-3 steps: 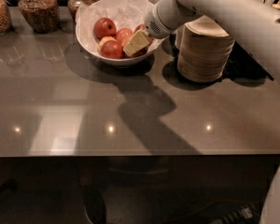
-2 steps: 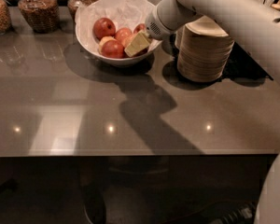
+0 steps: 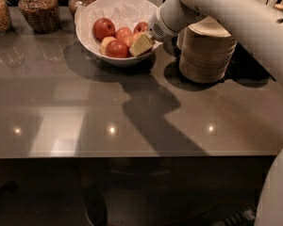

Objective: Pick apple from white bowl

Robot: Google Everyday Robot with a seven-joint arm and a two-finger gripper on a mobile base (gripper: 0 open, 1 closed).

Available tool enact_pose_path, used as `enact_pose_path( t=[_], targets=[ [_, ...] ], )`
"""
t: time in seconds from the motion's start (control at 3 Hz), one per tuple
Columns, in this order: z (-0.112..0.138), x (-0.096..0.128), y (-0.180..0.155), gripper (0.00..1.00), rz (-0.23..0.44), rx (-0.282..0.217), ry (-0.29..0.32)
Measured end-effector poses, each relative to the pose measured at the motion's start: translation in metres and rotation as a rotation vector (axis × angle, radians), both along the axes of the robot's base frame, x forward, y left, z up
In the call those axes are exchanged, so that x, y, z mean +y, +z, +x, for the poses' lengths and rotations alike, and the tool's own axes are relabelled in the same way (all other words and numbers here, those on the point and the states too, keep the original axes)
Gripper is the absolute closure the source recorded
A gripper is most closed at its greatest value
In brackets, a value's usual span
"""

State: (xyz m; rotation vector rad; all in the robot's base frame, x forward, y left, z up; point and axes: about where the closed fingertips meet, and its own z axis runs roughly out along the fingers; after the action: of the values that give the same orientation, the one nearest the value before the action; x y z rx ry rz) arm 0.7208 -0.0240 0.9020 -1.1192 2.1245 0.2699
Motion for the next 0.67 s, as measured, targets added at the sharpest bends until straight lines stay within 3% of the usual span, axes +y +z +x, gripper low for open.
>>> enact_pose_path(
  t=[0.33,0.67],
  targets=[
    [-0.003,-0.003,0.006,0.87,0.012,-0.019,-0.003],
    [-0.006,-0.009,0.026,1.0,0.015,-0.081,-0.008]
  ],
)
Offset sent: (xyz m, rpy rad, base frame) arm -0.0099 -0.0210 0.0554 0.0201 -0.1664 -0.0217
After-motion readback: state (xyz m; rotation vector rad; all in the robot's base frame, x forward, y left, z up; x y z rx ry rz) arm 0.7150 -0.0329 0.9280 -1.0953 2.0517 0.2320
